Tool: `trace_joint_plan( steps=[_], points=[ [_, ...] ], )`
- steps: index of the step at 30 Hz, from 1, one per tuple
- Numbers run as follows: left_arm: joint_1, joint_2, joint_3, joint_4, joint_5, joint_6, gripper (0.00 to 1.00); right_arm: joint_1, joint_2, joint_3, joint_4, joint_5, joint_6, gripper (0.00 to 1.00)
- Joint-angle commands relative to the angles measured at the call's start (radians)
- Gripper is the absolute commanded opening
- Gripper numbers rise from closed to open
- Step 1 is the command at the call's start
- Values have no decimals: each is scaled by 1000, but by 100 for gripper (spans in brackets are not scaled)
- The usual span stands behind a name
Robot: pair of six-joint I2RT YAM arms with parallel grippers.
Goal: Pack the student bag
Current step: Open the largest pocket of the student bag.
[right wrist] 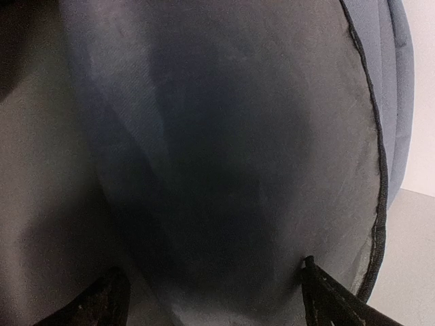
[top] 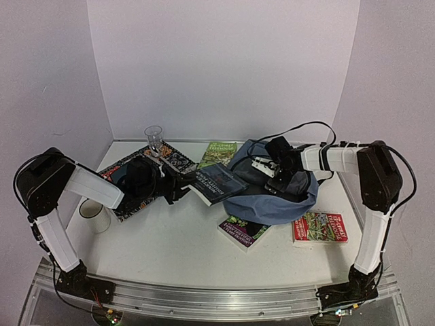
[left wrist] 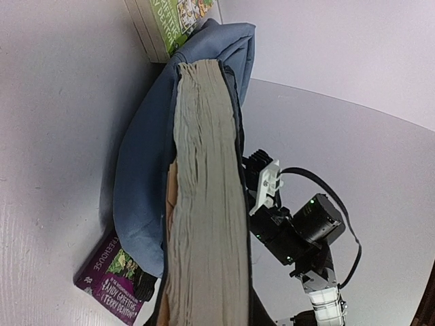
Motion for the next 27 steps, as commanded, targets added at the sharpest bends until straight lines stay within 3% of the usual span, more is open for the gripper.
trace_joint_plan(
  steps=[1, 8, 16, 27],
  points=[
    [-2, -84, 53, 70, 61, 7, 0, 20, 22, 17, 25, 65, -19, 75],
    [-6, -90, 99, 34, 97, 7, 0, 50, -59, 52, 3, -18, 33, 26],
    [-19, -65, 172, 2, 141, -11, 0, 70, -141, 142, -70, -92, 190, 2],
    [-30, -43, 232, -19, 178, -33, 0, 82, -154, 259, -113, -89, 465, 0]
  ],
)
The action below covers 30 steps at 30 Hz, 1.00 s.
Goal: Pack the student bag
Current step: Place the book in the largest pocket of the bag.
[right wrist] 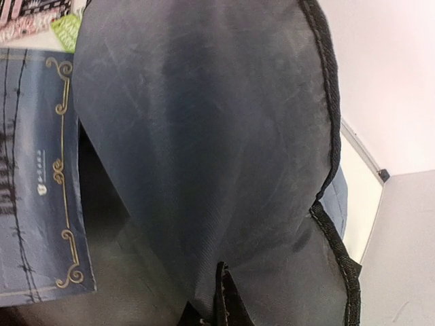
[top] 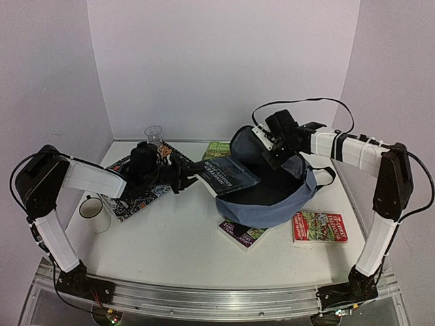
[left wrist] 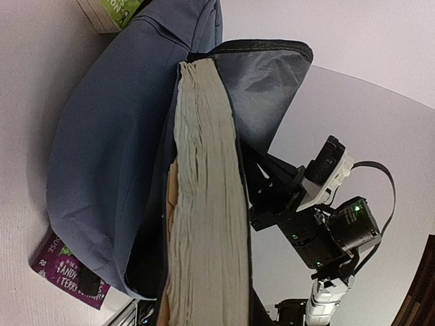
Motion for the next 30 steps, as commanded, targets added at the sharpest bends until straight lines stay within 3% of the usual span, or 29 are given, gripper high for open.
trace_joint_plan(
  steps=[1, 8, 16, 30],
  points=[
    [-22, -15, 89, 111, 72, -26, 0, 25, -45, 81, -7, -62, 148, 0],
    [-71, 54, 175, 110, 72, -40, 0, 26, -53, 88, -1, -135, 289, 0],
    [-90, 61, 147, 102, 78, -49, 0, 26, -63, 101, 16, -83, 368, 0],
    [-97, 196, 338, 104, -112, 0, 0, 28, -154, -24, 138, -306, 478, 0]
  ],
)
